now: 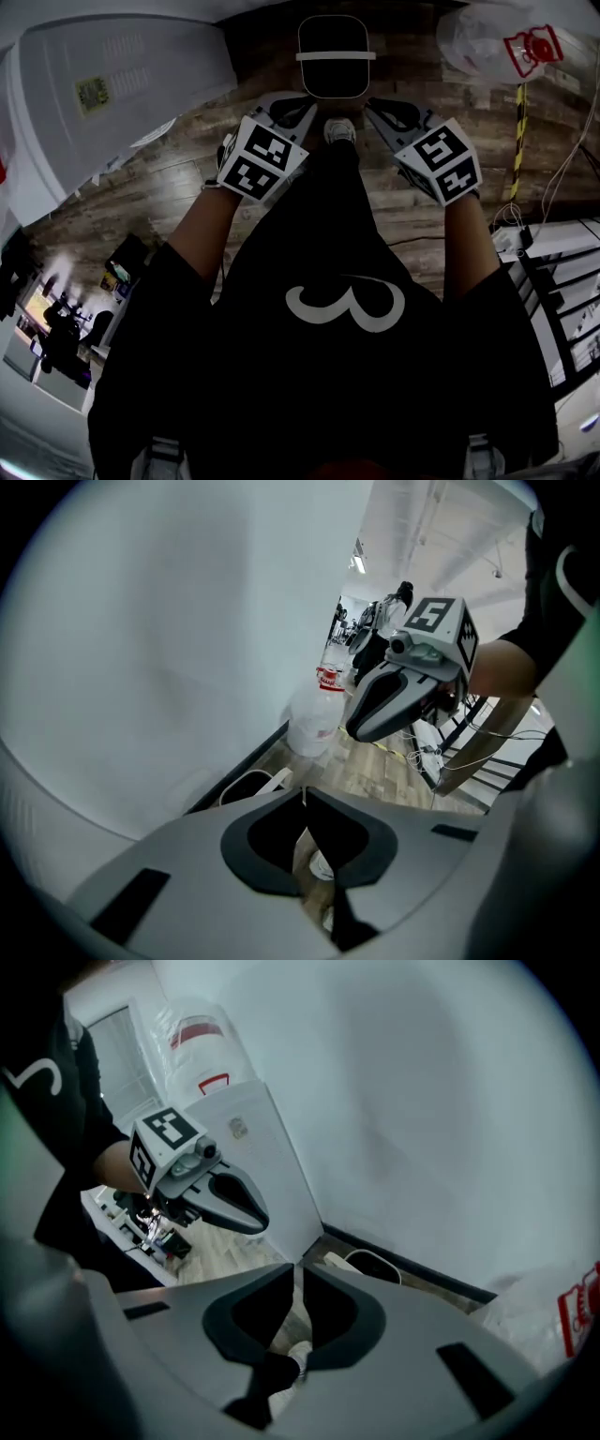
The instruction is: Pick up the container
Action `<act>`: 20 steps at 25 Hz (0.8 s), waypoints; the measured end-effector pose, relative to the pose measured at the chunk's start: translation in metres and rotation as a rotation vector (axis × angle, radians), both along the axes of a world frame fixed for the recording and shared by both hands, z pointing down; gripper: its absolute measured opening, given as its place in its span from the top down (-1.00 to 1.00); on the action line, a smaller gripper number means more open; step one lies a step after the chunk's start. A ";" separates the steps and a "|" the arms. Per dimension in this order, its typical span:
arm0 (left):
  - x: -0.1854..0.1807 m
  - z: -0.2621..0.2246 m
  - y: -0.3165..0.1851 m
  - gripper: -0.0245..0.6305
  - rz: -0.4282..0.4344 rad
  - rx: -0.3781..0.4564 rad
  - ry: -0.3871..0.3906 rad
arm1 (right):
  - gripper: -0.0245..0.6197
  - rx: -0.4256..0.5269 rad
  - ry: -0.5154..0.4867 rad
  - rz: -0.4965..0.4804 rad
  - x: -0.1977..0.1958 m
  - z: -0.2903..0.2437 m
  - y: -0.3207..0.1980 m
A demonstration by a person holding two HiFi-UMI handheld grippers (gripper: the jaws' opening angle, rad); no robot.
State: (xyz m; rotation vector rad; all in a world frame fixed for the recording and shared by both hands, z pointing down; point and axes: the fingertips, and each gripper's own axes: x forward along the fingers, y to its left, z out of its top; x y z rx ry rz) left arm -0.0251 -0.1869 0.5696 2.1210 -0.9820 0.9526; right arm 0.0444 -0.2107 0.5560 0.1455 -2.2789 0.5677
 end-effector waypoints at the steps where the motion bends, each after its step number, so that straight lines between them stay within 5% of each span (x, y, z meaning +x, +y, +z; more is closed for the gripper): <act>1: 0.001 0.009 -0.004 0.86 0.004 -0.001 -0.002 | 0.84 0.006 0.011 -0.022 -0.001 0.010 -0.003; 9: -0.012 0.075 -0.033 0.84 0.040 -0.004 -0.091 | 0.82 0.094 0.108 -0.114 -0.005 0.084 -0.039; 13: -0.018 0.103 -0.047 0.77 0.052 -0.010 -0.125 | 0.53 0.097 0.167 -0.169 -0.003 0.117 -0.053; 20: -0.007 0.139 -0.059 0.43 0.185 -0.052 -0.147 | 0.39 0.175 0.273 -0.302 -0.010 0.159 -0.070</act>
